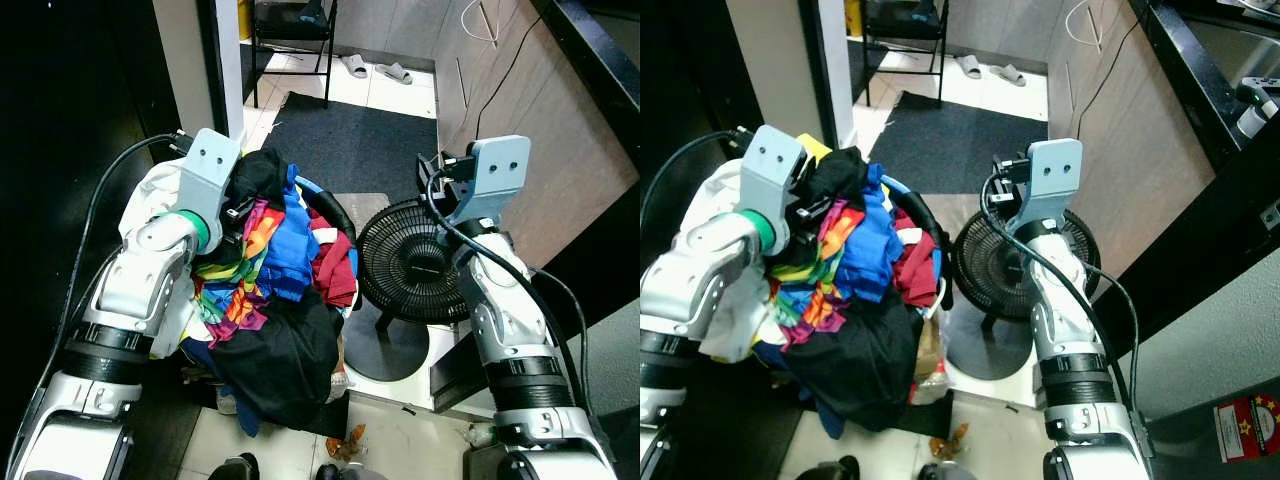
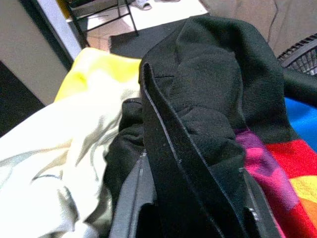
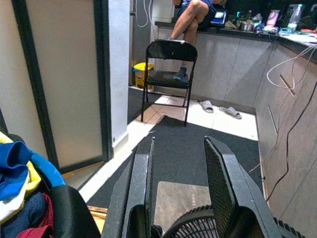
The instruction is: Clothes washing
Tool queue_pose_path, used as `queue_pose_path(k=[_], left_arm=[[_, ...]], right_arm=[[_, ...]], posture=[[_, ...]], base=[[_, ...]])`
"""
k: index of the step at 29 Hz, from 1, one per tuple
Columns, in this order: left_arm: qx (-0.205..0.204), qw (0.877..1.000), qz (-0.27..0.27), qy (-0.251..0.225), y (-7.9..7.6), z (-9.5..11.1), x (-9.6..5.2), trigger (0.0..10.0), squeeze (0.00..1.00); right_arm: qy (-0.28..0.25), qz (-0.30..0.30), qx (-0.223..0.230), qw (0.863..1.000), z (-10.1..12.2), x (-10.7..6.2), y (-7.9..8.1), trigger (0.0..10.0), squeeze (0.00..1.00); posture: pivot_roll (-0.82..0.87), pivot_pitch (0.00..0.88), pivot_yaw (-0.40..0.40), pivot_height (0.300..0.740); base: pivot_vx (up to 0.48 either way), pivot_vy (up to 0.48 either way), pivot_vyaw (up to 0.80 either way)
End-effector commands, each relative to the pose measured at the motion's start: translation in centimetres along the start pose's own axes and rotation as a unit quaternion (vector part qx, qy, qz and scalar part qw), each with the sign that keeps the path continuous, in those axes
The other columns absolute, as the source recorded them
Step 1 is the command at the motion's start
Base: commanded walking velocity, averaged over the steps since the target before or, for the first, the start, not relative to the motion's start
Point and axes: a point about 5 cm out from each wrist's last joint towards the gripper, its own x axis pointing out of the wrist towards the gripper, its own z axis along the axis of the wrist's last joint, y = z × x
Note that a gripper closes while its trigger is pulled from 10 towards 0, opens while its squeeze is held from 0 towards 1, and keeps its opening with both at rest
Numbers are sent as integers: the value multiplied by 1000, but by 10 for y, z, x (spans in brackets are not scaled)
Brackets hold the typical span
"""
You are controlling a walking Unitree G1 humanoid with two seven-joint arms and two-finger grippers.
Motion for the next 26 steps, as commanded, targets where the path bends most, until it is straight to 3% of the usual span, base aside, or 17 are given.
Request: queue_pose_path(k=[1, 5, 9, 10, 11, 14, 15, 16, 17, 18, 19, 20, 21, 22, 23, 25, 26], left_arm=[[8, 1000, 17, 12, 3, -8, -4, 0, 0], [32, 999, 37, -2, 8, -6, -9, 0, 0], [91, 988, 98, -79, 23, 23, -20, 0, 0], [91, 988, 98, -79, 23, 23, -20, 0, 0], [106, 980, 115, -126, 28, 40, -25, 0, 0], [114, 973, 125, -156, 30, 51, -29, 0, 0], [117, 963, 139, -200, 33, 67, -35, 10000, 0], [117, 963, 139, -200, 33, 67, -35, 10000, 0], [125, 945, 163, -253, 36, 86, -43, 10000, 0], [125, 945, 163, -253, 36, 86, -43, 10000, 0], [135, 923, 197, -301, 41, 105, -53, 10000, 0], [135, 923, 197, -301, 41, 105, -53, 10000, 0], [139, 906, 219, -334, 43, 118, -60, 10000, 0], [135, 903, 228, -337, 44, 122, -62, 10000, 0], [130, 905, 230, -333, 45, 122, -62, 10000, 0], [141, 950, 184, -208, 39, 83, -40, 10000, 0], [141, 950, 184, -208, 39, 83, -40, 10000, 0]], right_arm=[[2, -5, 0, 1000, -2, -3, -3, 10000, 0], [2, -5, 1, 1000, -2, -2, -3, 10000, 0], [-1, -4, 1, 1000, 0, -1, -3, 10000, 0], [-1, -4, 1, 1000, 0, -1, -3, 10000, 0], [-3, -3, 2, 1000, 1, -1, -2, 10000, 0], [-4, -3, 3, 1000, 1, 0, -2, 10000, 0], [-5, -2, 3, 1000, 2, 0, -1, 10000, 0], [-5, -2, 3, 1000, 2, 0, -1, 10000, 0], [-6, 0, 4, 1000, 2, 1, -1, 10000, 0], [-6, 0, 4, 1000, 2, 1, -1, 10000, 0], [-7, 1, 4, 1000, 2, 2, 0, 10000, 0], [-7, 1, 4, 1000, 2, 2, 0, 10000, 0], [-8, 2, 3, 1000, 3, 2, 0, 10000, 0], [-8, 2, 3, 1000, 3, 2, 0, 10000, 0], [-9, 3, 3, 1000, 3, 2, -1, 10000, 0], [-8, 3, 2, 1000, 3, 2, -1, 10000, 0], [-8, 3, 2, 1000, 3, 2, -1, 10000, 0]], posture=[[51, 93, -30, 740], [51, 94, -31, 740], [54, 87, -34, 740], [54, 87, -34, 740], [56, 85, -35, 740], [56, 85, -35, 740], [57, 82, -37, 740], [57, 82, -37, 740], [57, 76, -39, 740], [57, 76, -39, 740], [54, 70, -39, 740], [54, 70, -39, 740], [54, 70, -39, 740], [53, 68, -39, 740], [53, 68, -39, 740], [54, 64, -39, 740], [54, 64, -39, 740]], base=[[0, 0, 0], [0, 0, 0], [0, 0, 0], [0, 0, 0], [0, 0, 0], [0, 0, 0], [0, 0, 0], [0, 0, 0], [0, 0, 0], [0, 0, 0], [0, 0, 0], [0, 0, 0], [0, 0, 0], [0, 0, 0], [0, 0, 0], [0, 0, 0], [0, 0, 0]])
